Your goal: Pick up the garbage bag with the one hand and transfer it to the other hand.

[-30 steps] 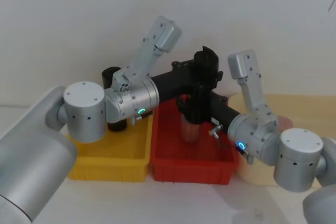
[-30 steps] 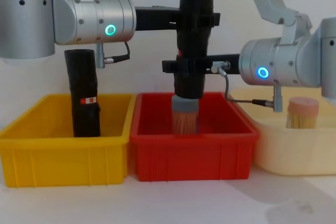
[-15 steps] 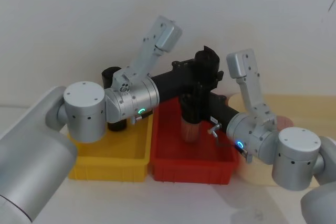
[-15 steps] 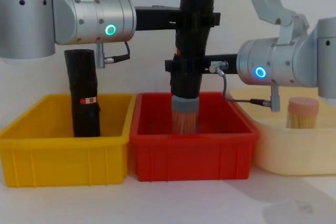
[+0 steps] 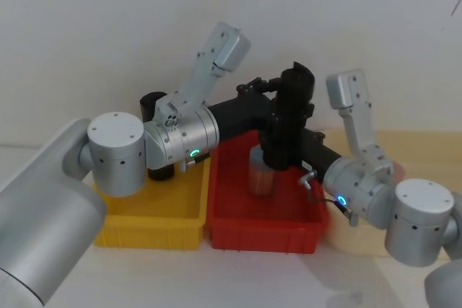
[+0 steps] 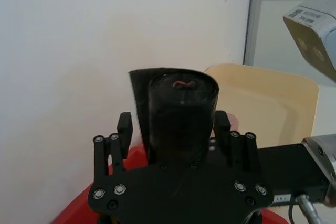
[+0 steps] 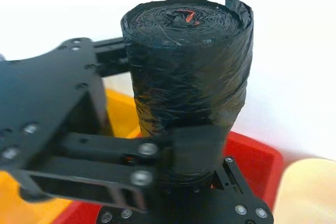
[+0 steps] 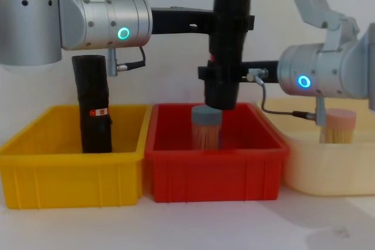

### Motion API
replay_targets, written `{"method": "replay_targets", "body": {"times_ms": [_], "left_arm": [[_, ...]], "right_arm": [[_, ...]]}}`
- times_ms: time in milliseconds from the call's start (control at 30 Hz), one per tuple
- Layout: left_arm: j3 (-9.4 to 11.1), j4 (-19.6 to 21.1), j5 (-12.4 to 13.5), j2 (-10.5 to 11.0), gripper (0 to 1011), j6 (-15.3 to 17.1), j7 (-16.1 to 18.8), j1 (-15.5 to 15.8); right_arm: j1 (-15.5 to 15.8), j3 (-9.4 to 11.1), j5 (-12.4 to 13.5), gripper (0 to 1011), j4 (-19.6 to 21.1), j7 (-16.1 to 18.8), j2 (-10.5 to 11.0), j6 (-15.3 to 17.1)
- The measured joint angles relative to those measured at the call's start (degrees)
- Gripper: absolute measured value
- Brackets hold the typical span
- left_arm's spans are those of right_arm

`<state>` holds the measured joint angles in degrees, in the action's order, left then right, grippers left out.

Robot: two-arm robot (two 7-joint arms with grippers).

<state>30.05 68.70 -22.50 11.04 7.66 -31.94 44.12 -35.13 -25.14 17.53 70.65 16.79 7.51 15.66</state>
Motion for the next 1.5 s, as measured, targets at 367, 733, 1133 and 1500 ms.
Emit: {"method": "replay_targets", "body": {"times_ms": [367, 733, 1133, 1500], "left_arm": [[-0.02, 0.0, 0.02, 0.01, 1001, 0.0, 0.01, 0.0], [-0.02, 0.0, 0.02, 0.01, 1001, 0.0, 0.02, 0.0], [-0.02, 0.0, 0.03, 0.0, 1001, 0.0, 0.03, 0.0], [-0.02, 0.0, 0.02, 0.0, 1001, 0.0, 0.03, 0.0]], "right_arm": [[1.8, 2.55, -1.12, 467, 1.61, -3.41, 1.77, 0.71], [3.69, 5.99, -3.04, 467, 3.83, -8.24, 4.18, 1.48], [6.27, 10.44, -5.29, 467, 7.4, -14.37, 6.94, 2.72], [8.93, 15.03, -7.43, 467, 10.57, -20.16, 9.37, 4.76]]}}
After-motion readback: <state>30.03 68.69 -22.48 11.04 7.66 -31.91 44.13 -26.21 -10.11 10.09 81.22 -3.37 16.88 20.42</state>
